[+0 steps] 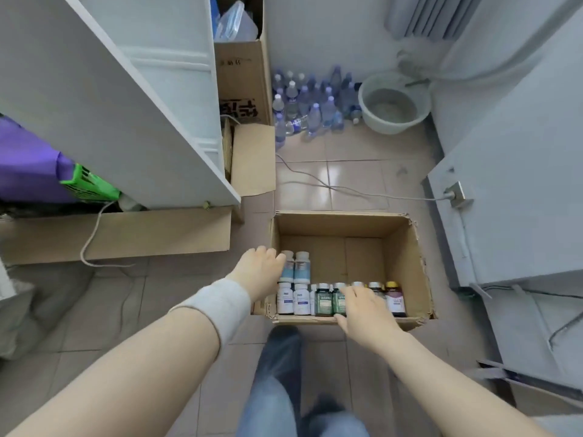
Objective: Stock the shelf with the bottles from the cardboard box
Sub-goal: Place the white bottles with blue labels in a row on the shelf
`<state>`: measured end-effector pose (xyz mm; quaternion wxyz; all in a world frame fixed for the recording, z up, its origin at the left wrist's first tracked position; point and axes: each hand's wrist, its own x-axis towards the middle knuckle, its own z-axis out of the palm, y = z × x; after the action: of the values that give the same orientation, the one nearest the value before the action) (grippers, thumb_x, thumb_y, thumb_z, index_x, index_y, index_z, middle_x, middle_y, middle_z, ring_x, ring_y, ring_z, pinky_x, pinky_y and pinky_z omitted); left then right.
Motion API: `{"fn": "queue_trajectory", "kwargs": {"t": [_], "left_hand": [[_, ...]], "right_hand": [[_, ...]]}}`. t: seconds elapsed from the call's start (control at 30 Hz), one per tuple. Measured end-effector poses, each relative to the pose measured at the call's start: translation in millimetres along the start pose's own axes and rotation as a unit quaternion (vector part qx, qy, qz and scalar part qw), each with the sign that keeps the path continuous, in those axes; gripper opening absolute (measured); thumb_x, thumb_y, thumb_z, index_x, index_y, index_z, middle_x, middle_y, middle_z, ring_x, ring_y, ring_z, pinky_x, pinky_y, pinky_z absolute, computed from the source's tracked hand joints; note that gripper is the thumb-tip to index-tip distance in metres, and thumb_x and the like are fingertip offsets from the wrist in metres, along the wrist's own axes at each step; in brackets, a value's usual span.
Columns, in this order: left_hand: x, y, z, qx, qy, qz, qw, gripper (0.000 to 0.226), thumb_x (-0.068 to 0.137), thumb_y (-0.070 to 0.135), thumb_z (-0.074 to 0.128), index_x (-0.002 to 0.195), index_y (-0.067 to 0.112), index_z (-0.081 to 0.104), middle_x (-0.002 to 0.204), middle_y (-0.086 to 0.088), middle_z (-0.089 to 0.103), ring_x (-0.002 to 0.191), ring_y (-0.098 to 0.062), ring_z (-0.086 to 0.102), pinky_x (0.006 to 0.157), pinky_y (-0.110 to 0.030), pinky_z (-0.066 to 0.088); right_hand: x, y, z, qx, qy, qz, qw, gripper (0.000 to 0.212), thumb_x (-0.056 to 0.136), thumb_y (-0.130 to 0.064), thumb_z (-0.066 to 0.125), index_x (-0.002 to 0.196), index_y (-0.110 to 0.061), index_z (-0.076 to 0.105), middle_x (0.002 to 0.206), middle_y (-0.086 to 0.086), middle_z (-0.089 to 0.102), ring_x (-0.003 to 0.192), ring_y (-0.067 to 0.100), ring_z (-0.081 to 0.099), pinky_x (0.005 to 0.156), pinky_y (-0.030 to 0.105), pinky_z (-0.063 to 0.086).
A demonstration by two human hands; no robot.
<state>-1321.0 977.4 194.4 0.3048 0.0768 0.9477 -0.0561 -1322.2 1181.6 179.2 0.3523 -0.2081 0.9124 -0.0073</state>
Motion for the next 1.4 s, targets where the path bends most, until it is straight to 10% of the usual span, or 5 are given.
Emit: {"fn": "queue_trajectory", "kwargs": {"t": [0.53,0.7,0.9,1.17,1.4], "left_hand": [[271,-15,116,-0.138,-0.227,-0.053,0.963,0.04,0.094,0.016,0.051,0.132,0.006,0.043,0.136,-0.014,0.045,0.123,-0.031,0.046,0.095,-0.036,0.042],[303,-16,139,-0.124,-0.322,-0.036,0.938,0.031,0.091,0.017,0.058,0.119,0.004,0.054,0.11,-0.01,0.059,0.087,-0.024,0.053,0.072,-0.028,0.041],[312,-24,149,-0.154,-0.319,-0.039,0.934,0.044,0.084,0.029,0.068,0.118,0.004,0.053,0.114,-0.01,0.059,0.099,-0.028,0.059,0.075,-0.032,0.047],[297,0,166,-0.345,-0.206,-0.141,0.905,0.05,0.082,0.021,0.067,0.127,0.012,0.046,0.135,-0.013,0.034,0.126,-0.029,0.035,0.104,-0.034,0.037],[283,7,188,-0.435,-0.131,-0.196,0.869,0.051,0.077,0.017,0.073,0.122,0.014,0.05,0.131,-0.013,0.034,0.121,-0.028,0.038,0.099,-0.025,0.033]], "right_hand": [[268,17,108,0.209,-0.165,0.11,0.958,0.069,0.087,-0.053,0.053,0.131,-0.002,0.039,0.131,0.017,0.047,0.121,0.031,0.047,0.097,0.037,0.041],[296,16,134,0.321,-0.184,0.129,0.92,0.059,0.08,-0.047,0.065,0.122,-0.007,0.051,0.121,0.012,0.058,0.11,0.029,0.057,0.085,0.033,0.047],[305,23,141,0.385,-0.189,0.142,0.892,0.049,0.079,-0.038,0.069,0.111,-0.002,0.06,0.098,0.01,0.062,0.088,0.021,0.058,0.067,0.026,0.04],[297,63,132,0.398,-0.144,0.199,0.884,0.052,0.079,-0.034,0.07,0.118,-0.003,0.052,0.119,0.014,0.061,0.107,0.028,0.059,0.073,0.026,0.04],[304,70,139,0.406,-0.127,0.202,0.882,0.056,0.08,-0.031,0.07,0.121,-0.002,0.046,0.121,0.015,0.057,0.11,0.029,0.057,0.073,0.026,0.039]]}}
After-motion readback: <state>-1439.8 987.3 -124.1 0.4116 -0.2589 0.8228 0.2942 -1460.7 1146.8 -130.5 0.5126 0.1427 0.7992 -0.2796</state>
